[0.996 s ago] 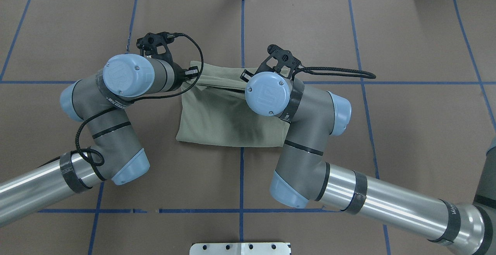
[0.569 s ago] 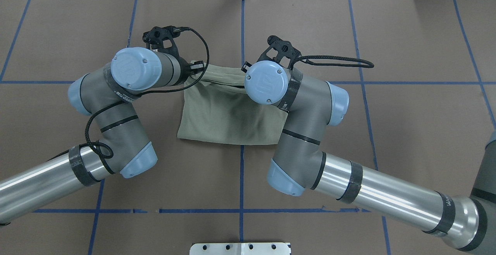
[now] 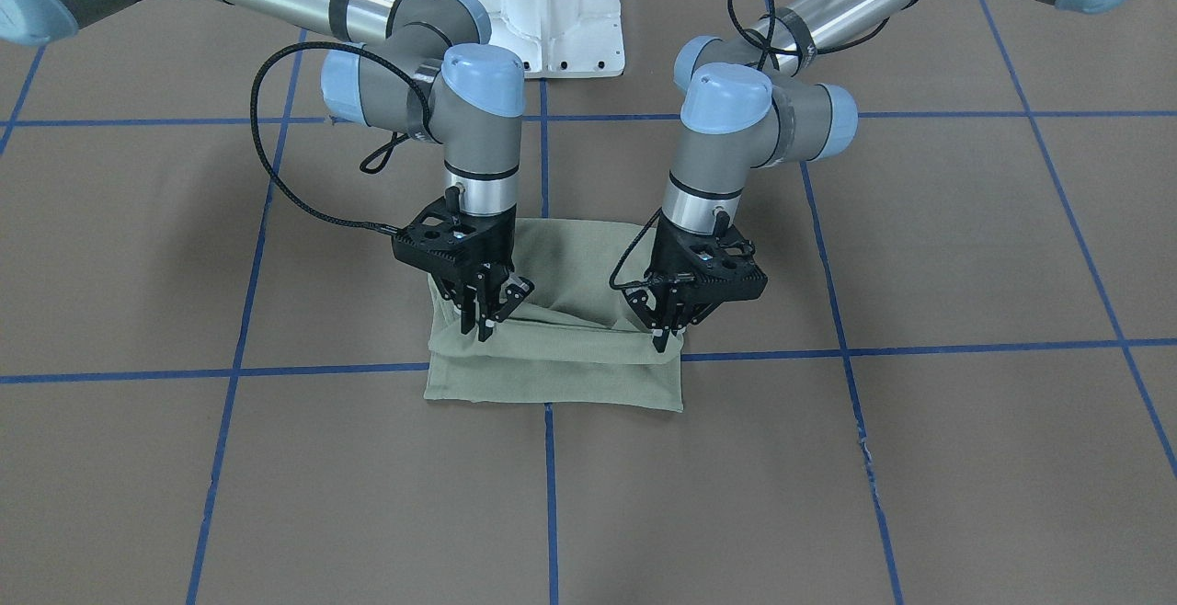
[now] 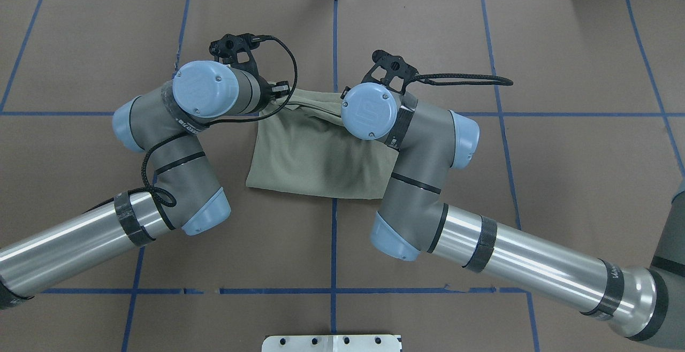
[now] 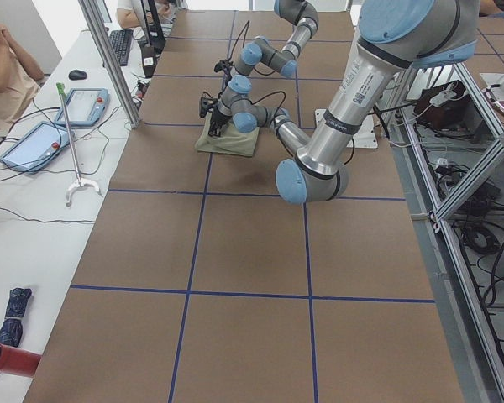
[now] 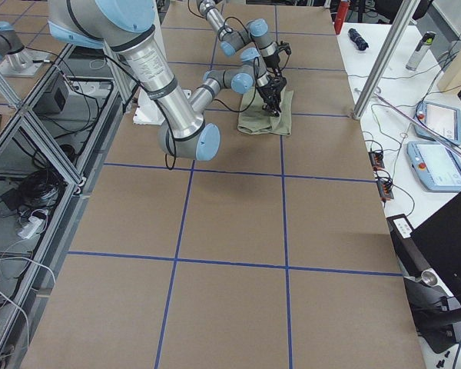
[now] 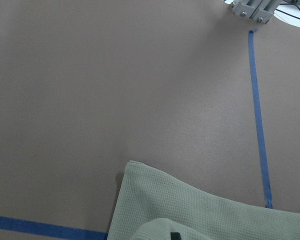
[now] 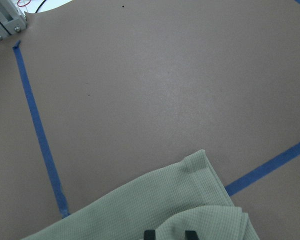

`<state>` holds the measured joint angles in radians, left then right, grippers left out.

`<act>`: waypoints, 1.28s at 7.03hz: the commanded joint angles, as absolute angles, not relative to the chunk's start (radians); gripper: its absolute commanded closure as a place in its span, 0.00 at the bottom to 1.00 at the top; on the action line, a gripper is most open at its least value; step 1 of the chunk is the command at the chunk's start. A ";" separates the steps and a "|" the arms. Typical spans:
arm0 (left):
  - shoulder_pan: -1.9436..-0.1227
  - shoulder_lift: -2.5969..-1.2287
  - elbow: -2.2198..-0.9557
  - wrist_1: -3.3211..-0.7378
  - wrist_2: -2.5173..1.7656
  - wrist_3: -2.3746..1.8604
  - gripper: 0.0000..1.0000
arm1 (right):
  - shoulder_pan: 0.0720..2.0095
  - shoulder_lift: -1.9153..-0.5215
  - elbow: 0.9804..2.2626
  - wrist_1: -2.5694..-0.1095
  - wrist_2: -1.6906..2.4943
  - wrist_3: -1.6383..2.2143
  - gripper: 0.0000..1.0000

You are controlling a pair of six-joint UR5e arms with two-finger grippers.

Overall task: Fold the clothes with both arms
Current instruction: 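Lay the held edge onto the far end of the shirt with both grippers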

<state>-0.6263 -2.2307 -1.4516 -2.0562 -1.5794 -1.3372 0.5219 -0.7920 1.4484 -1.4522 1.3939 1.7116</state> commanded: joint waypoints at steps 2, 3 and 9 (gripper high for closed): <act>-0.696 -2.226 -1.465 -2.062 -1.702 -1.171 0.00 | 0.561 -0.790 1.457 -1.448 1.481 1.565 0.00; -0.757 -2.203 -1.488 -2.059 -1.830 -1.063 0.00 | 0.560 -0.784 1.469 -1.453 1.488 1.562 0.00; -0.767 -2.154 -1.511 -2.095 -1.836 -1.040 0.00 | 0.465 -0.770 1.353 -1.456 1.384 1.508 0.00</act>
<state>-0.7668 -2.1612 -1.5107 -2.0865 -1.8360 -1.0393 0.4670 -0.7752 1.3976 -1.4546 1.4059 1.5477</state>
